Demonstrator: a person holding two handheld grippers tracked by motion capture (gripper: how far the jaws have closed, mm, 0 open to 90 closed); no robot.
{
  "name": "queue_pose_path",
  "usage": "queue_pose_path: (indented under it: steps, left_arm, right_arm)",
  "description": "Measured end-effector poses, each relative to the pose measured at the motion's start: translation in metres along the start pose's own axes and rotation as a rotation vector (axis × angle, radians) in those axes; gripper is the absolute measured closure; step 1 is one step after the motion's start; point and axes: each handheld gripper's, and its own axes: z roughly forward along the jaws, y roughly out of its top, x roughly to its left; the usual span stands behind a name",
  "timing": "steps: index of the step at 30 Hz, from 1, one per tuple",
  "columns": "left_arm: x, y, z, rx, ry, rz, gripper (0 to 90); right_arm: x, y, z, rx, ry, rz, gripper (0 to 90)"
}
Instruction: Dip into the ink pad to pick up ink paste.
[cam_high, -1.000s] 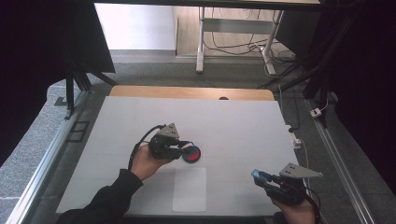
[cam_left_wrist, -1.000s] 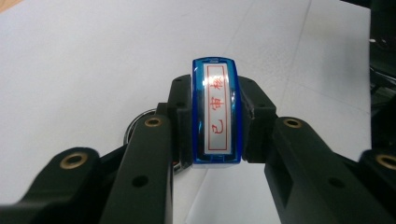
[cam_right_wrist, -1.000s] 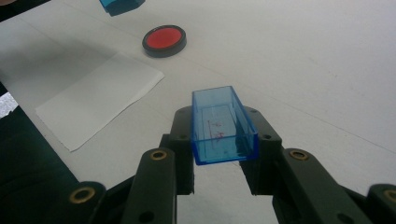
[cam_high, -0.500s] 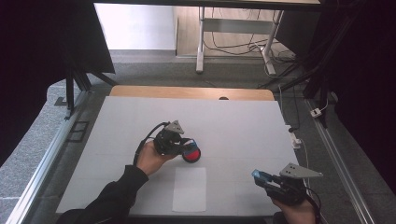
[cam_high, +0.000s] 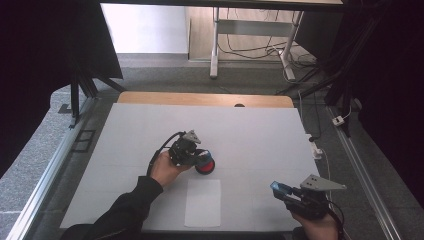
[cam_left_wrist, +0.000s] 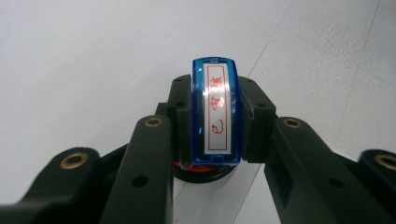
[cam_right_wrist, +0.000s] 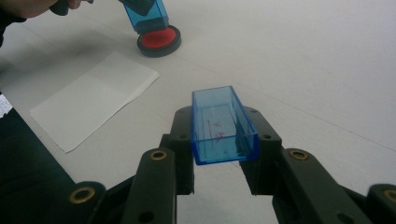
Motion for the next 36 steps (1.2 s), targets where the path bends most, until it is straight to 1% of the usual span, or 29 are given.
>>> queue_pose_path:
  steps: [10, 12, 16, 19, 22, 27, 30, 34, 36]
  left_arm:
    - [0.002, 0.0, 0.006, 0.022, 0.017, -0.013, 69.7]
    - [0.002, 0.0, 0.008, 0.028, 0.016, -0.013, 69.7]
    - [0.004, -0.001, 0.009, 0.028, 0.009, -0.027, 69.7]
    - [0.004, 0.0, 0.009, 0.031, 0.015, -0.03, 69.8]
    - [0.002, 0.002, 0.01, 0.041, 0.023, -0.02, 70.0]
    - [-0.004, 0.003, 0.011, 0.056, 0.053, 0.018, 70.3]
    - [-0.008, 0.004, 0.012, 0.067, 0.075, 0.045, 70.4]
    - [-0.016, 0.005, 0.013, 0.08, 0.116, 0.087, 70.4]
    - [-0.018, 0.005, 0.013, 0.084, 0.129, 0.095, 70.4]
  right_arm:
    - [0.0, 0.0, 0.0, 0.004, -0.001, -0.002, 68.8]
    - [0.0, 0.0, 0.0, 0.004, -0.001, -0.003, 68.8]
    - [0.0, 0.0, 0.0, 0.003, 0.0, -0.002, 68.8]
    - [0.0, 0.0, 0.0, 0.003, 0.0, -0.002, 68.8]
    - [0.001, 0.0, 0.0, 0.002, 0.0, -0.003, 68.8]
    - [0.001, 0.0, 0.0, 0.003, 0.001, -0.005, 68.8]
    - [0.001, 0.0, 0.0, 0.003, 0.001, -0.006, 68.8]
    - [0.001, 0.0, 0.001, 0.005, 0.001, -0.006, 68.8]
    - [0.001, 0.0, 0.001, 0.008, -0.002, -0.008, 68.8]
